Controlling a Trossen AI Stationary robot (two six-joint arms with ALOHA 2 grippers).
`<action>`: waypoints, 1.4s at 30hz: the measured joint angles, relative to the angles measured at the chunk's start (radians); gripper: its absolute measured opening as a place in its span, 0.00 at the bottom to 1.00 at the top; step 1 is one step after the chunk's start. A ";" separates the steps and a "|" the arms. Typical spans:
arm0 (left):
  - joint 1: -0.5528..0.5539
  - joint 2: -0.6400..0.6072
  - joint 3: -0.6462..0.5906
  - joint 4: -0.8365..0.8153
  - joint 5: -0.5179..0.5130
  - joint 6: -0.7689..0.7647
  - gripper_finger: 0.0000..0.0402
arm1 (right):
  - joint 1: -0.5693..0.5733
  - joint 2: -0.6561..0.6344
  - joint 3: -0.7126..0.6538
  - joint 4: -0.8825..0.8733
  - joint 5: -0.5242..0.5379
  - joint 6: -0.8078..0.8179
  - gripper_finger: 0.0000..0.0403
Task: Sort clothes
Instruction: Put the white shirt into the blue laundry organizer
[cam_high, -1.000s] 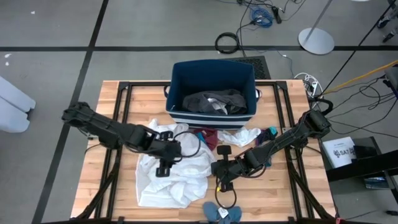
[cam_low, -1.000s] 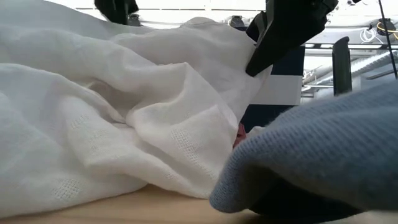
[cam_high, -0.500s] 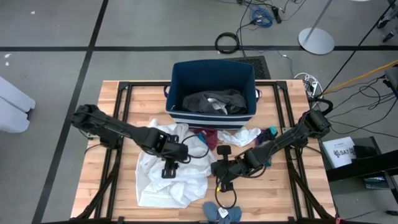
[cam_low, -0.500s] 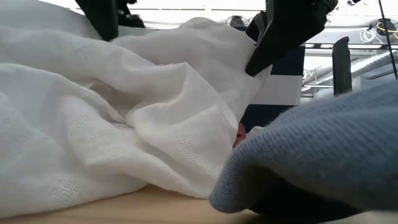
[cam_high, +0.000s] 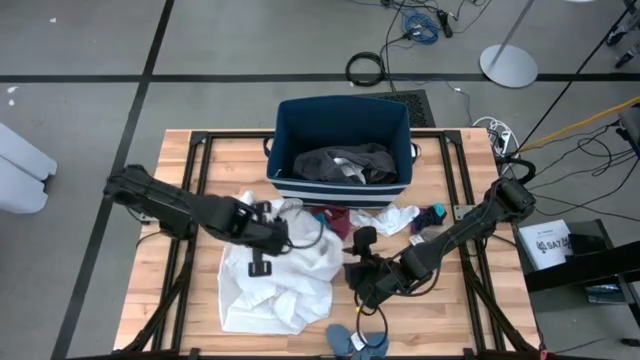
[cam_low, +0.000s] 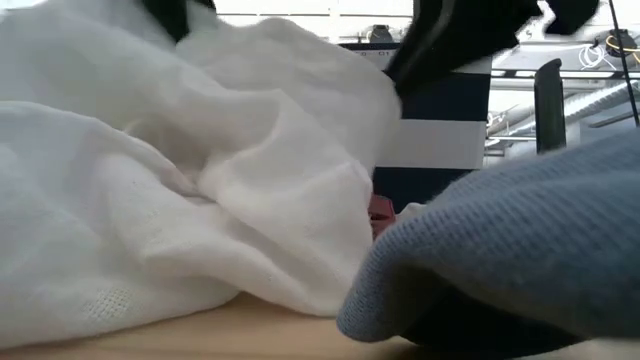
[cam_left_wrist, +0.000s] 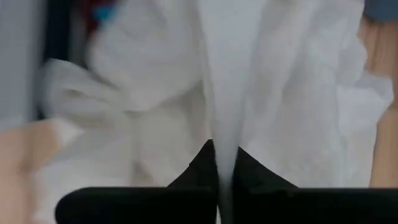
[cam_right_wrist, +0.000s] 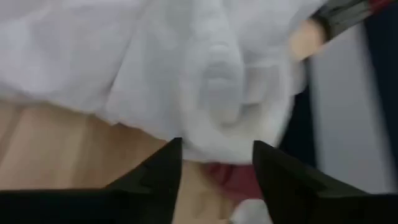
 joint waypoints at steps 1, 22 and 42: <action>-0.006 -0.017 0.024 -0.024 -0.030 -0.009 0.01 | 0.004 -0.004 0.016 -0.009 0.022 0.003 0.49; -0.343 -0.170 0.132 -0.224 0.131 -0.394 0.00 | 0.018 0.056 0.126 -0.100 -0.114 0.389 0.60; -0.417 -0.103 0.129 -0.251 0.115 -0.446 0.00 | -0.038 0.130 0.125 0.060 -0.167 0.190 0.60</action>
